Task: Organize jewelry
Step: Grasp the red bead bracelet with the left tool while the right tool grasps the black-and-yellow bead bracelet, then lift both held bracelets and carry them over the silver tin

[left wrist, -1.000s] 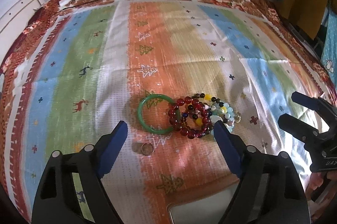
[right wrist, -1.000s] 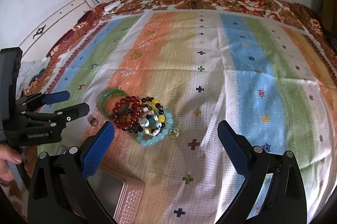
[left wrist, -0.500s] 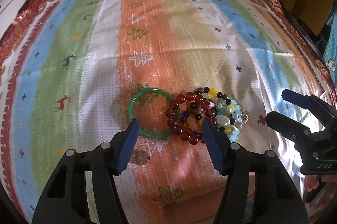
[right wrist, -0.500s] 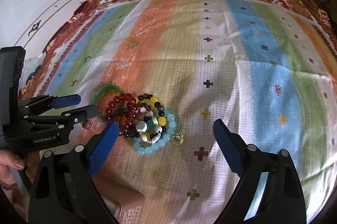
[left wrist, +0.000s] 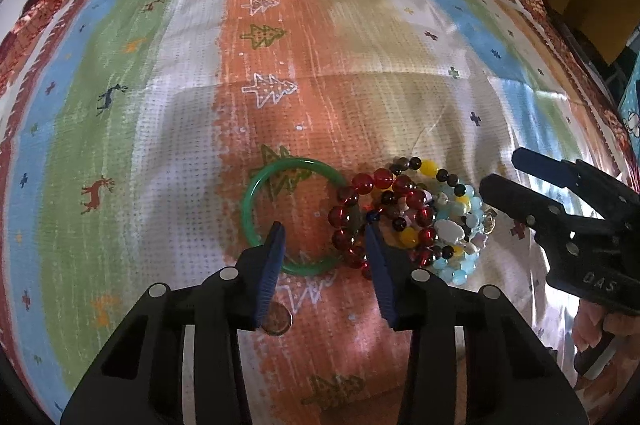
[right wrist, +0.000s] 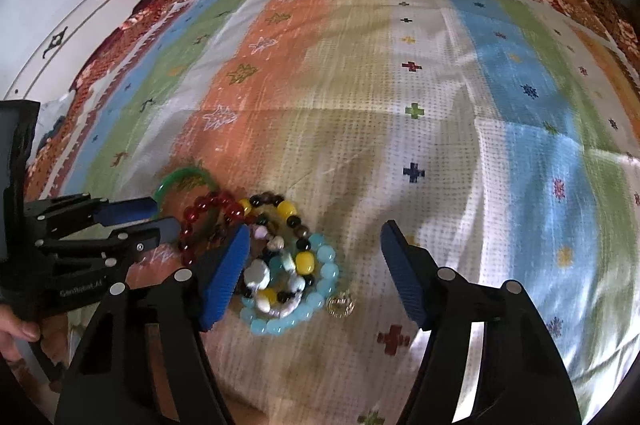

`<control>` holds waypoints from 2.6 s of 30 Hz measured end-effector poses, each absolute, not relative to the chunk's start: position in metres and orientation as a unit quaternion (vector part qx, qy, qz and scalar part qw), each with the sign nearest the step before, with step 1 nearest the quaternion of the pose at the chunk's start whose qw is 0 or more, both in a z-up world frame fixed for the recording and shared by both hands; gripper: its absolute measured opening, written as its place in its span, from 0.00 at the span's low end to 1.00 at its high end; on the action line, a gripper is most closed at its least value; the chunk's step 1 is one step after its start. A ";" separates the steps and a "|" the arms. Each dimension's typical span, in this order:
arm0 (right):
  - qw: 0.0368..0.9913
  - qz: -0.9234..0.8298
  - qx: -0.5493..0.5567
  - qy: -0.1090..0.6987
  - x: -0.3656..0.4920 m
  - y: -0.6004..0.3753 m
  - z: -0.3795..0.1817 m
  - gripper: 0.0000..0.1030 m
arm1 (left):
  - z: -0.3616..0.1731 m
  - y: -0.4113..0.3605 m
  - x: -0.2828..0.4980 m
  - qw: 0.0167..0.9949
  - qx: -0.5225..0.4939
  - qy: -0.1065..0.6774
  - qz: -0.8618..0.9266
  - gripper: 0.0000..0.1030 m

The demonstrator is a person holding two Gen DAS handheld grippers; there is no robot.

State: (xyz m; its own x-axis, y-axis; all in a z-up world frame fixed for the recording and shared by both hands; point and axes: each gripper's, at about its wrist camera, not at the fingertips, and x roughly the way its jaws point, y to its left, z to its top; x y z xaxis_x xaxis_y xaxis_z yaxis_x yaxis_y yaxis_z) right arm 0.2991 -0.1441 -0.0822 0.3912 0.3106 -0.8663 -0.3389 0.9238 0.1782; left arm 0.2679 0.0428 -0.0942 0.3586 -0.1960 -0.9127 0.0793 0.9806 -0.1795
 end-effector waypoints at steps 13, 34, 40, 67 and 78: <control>0.818 0.199 -0.034 0.539 0.318 -0.128 -0.104 0.46 | -0.105 0.040 0.284 0.815 -0.035 0.570 -0.098 0.31; 0.802 0.211 -0.051 0.556 0.325 -0.116 -0.119 0.12 | -0.113 0.035 0.286 0.806 -0.024 0.577 -0.126 0.13; 0.810 0.209 -0.047 0.545 0.321 -0.121 -0.108 0.12 | -0.097 0.038 0.285 0.817 -0.034 0.563 -0.125 0.13; 0.839 0.223 -0.035 0.496 0.288 -0.128 -0.035 0.12 | -0.045 0.047 0.263 0.847 -0.057 0.518 -0.108 0.13; 0.850 0.240 -0.033 0.468 0.271 -0.125 -0.004 0.12 | -0.030 0.044 0.251 0.855 -0.067 0.503 -0.110 0.13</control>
State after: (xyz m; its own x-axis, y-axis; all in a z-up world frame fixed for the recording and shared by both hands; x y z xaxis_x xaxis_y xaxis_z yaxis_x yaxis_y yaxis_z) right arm 0.2709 -0.1251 -0.0036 0.4468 0.3766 -0.8115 -0.4388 0.8827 0.1681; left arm 0.2511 0.0438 -0.0300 0.4706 -0.2548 -0.8448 0.1199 0.9670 -0.2249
